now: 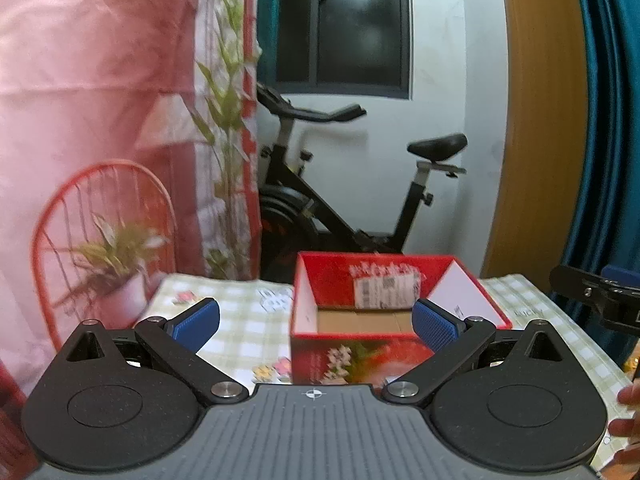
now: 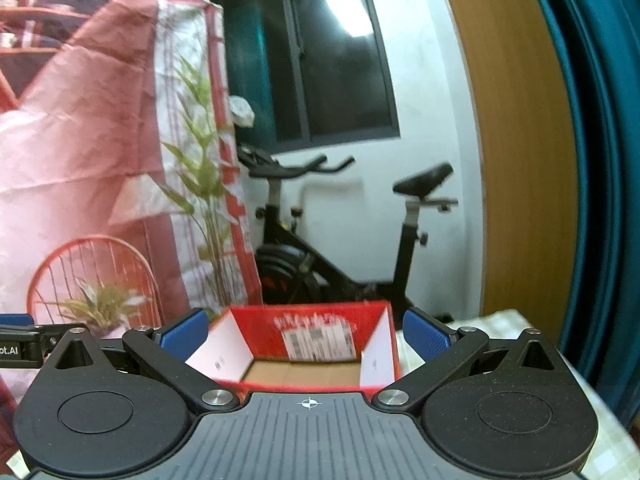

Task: Organize soft objects
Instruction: 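Lower both grippers onto the blue cotton pad bag and close them on it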

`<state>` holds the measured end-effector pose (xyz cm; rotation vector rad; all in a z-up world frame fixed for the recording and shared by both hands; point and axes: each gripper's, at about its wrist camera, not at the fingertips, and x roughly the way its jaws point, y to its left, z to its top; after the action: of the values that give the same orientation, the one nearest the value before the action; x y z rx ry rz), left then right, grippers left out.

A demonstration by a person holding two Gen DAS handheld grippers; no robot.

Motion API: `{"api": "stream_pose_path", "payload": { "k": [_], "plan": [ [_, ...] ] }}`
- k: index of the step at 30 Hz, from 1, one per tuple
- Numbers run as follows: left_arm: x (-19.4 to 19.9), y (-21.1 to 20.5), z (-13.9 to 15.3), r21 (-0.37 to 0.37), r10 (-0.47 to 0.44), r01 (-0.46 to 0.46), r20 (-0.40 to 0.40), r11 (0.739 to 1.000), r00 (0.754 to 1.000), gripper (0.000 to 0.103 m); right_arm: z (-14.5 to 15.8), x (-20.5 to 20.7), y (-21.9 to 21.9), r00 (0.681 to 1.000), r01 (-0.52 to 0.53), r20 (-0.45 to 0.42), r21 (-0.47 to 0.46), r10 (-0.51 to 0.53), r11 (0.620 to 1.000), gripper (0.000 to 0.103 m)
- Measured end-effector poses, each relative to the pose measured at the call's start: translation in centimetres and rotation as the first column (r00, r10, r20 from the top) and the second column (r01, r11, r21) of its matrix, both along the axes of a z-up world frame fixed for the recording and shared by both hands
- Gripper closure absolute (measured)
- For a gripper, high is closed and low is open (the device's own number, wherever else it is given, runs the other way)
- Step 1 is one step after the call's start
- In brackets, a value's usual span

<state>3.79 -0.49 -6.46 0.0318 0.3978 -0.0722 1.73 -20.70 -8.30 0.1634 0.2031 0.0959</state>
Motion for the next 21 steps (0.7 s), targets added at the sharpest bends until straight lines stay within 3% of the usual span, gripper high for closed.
{"api": "stream_pose_path", "payload": {
  "k": [7, 11, 14, 17, 21],
  "plan": [
    [2.9, -0.7, -4.0, -0.054, -0.073, 0.066, -0.134, 0.996, 0.988, 0.000, -5.0, 2.4, -0.9, 0.982, -0.007, -0.190, 0.025, 0.012, 1.000, 0.000],
    [4.3, -1.2, -6.0, -0.065, -0.106, 0.094, -0.198, 0.993, 0.975, 0.000, -7.5, 3.2, -1.2, 0.969, 0.004, -0.246, 0.007, -0.002, 1.000, 0.002],
    [5.6, -1.8, -7.6, -0.070, -0.113, 0.098, -0.250, 0.993, 0.962, 0.001, -9.0, 3.8, -0.9, 0.963, -0.008, -0.271, -0.021, 0.002, 1.000, 0.010],
    [6.4, -2.5, -8.7, -0.069, -0.134, 0.119, -0.285, 0.990, 0.949, 0.008, -10.3, 4.3, -0.7, 0.951, -0.043, -0.308, -0.014, 0.037, 0.999, 0.020],
    [7.0, -2.7, -9.5, -0.153, -0.204, 0.162, -0.319, 0.975, 0.925, 0.016, -11.5, 4.8, -0.8, 0.936, -0.084, -0.340, 0.021, 0.086, 0.996, 0.027]
  ]
}}
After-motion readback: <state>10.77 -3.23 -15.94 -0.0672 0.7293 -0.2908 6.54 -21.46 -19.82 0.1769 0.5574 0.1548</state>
